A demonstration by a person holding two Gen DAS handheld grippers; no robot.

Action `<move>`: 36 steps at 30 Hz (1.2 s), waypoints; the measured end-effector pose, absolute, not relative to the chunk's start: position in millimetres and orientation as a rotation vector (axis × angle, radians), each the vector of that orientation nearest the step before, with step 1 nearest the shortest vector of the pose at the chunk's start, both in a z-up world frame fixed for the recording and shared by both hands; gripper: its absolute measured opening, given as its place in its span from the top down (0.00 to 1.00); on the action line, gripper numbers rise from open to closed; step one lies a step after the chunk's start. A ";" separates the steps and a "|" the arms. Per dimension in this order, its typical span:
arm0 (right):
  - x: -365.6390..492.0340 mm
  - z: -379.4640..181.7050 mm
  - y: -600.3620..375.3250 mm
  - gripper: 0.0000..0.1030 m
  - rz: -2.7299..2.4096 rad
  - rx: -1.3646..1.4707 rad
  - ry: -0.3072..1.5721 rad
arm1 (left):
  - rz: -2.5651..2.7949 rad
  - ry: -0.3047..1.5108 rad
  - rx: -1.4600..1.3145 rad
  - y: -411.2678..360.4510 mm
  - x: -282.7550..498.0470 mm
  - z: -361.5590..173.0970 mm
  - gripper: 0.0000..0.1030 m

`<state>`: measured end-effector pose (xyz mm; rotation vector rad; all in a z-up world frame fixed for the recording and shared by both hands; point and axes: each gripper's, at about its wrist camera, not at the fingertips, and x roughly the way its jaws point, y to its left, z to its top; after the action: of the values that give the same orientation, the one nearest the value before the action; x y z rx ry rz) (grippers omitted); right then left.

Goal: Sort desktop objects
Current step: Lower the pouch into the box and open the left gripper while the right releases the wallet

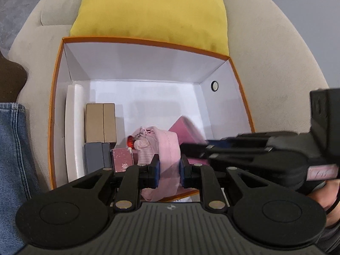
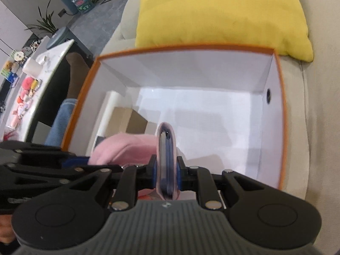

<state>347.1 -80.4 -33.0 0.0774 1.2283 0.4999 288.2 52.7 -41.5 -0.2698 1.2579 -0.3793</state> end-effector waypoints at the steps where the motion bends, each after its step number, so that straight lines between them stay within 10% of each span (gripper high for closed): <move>1: 346.4 -37.1 -79.4 0.83 0.506 0.091 1.235 | -0.378 1.265 -0.277 53.2 289.3 -43.3 0.79; 16: 345.3 -44.6 -78.5 0.82 0.461 0.135 1.215 | -0.417 1.259 -0.353 67.3 273.2 -43.5 0.55; 26: 344.5 -42.0 -78.4 0.82 0.422 0.138 1.216 | -0.454 1.196 -0.370 63.5 266.4 -56.1 0.79; 36: 339.1 -40.8 -62.6 0.80 0.411 0.107 1.211 | -0.444 1.217 -0.483 86.4 263.5 -52.8 0.84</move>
<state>339.1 -62.6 -40.8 0.1067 1.2108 0.4110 263.5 86.4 -52.8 -0.4828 1.2174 -0.4437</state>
